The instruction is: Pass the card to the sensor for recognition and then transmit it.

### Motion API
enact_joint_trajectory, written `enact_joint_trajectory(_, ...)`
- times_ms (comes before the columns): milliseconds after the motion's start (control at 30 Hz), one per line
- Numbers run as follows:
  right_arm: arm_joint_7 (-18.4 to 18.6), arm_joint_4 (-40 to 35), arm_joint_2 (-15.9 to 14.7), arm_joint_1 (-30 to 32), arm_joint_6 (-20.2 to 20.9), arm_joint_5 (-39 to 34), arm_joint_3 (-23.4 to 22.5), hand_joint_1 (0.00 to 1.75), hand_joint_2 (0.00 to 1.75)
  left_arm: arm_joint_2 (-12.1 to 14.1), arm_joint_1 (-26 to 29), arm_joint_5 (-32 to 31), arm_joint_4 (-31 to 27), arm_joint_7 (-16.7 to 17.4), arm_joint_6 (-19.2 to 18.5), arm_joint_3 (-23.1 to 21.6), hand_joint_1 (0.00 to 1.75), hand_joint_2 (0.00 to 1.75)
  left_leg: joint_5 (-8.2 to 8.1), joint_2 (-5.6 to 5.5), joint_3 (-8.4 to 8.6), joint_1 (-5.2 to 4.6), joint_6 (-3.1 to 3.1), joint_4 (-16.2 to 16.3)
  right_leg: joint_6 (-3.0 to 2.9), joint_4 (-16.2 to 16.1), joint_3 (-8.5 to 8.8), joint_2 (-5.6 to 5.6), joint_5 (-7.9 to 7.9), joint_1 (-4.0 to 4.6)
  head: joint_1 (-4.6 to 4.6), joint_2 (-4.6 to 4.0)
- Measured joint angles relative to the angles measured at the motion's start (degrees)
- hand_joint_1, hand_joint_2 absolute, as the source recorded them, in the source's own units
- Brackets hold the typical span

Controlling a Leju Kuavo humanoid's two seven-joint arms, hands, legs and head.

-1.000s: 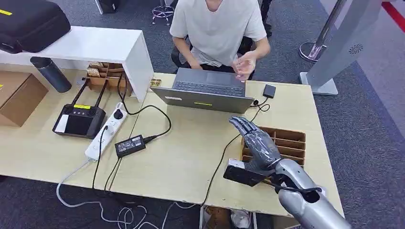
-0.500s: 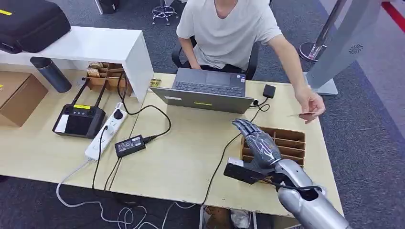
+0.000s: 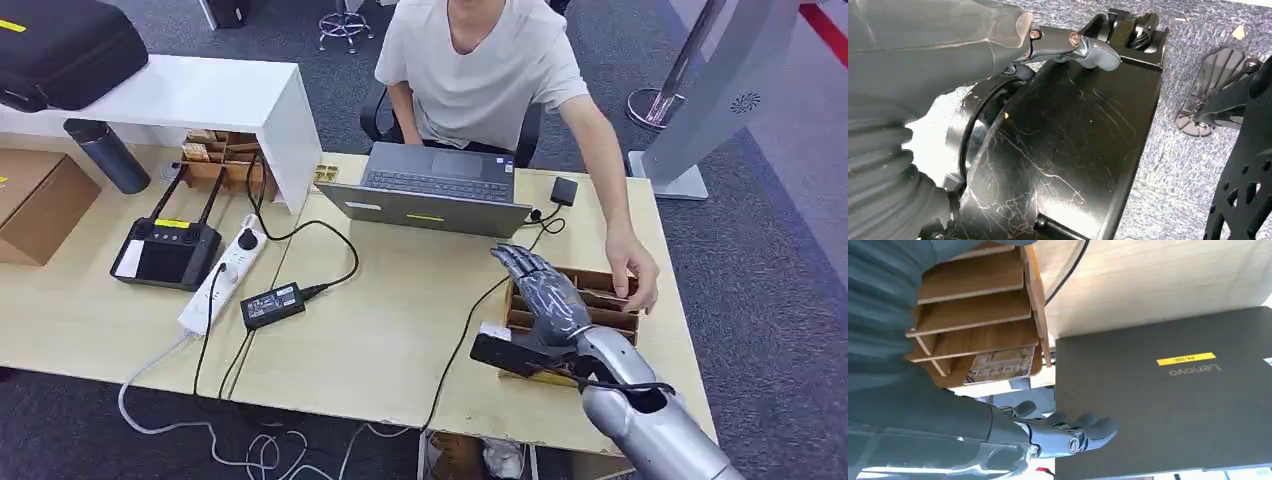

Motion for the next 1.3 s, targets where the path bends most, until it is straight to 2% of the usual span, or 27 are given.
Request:
enact_joint_trajectory(400, 0.9, 2.7, 1.0, -2.3, -1.7, 2.5, 0.0, 0.00, 1.75, 0.0, -0.1, -0.3, 0.0, 0.0, -0.4, 0.1, 0.00, 1.75, 0.00, 0.00, -0.01, 0.01, 0.00, 0.0, 0.00, 0.0, 0.00, 0.00, 0.00, 0.00, 0.00, 0.00)
enact_joint_trajectory(600, 3.8, 4.7, 1.9, -4.1, -7.8, 10.0, 0.0, 0.00, 1.75, 0.0, -0.1, -0.3, 0.0, 0.2, -0.4, 0.3, 0.00, 1.75, 0.00, 0.00, 0.00, 0.00, 0.00, 0.0, 0.00, 0.0, 0.00, 0.00, 0.00, 0.00, 0.00, 0.00)
enact_joint_trajectory(1300, 5.2, 6.7, 2.1, -4.1, -9.4, 12.5, -1.2, 0.00, 1.75, 0.0, 0.0, -0.3, 0.0, 0.5, -0.2, 1.4, 0.00, 1.75, 0.00, 0.01, 0.01, 0.00, 0.00, 0.0, 0.00, 0.0, -0.02, 0.01, 0.00, 0.00, 0.00, 0.00)
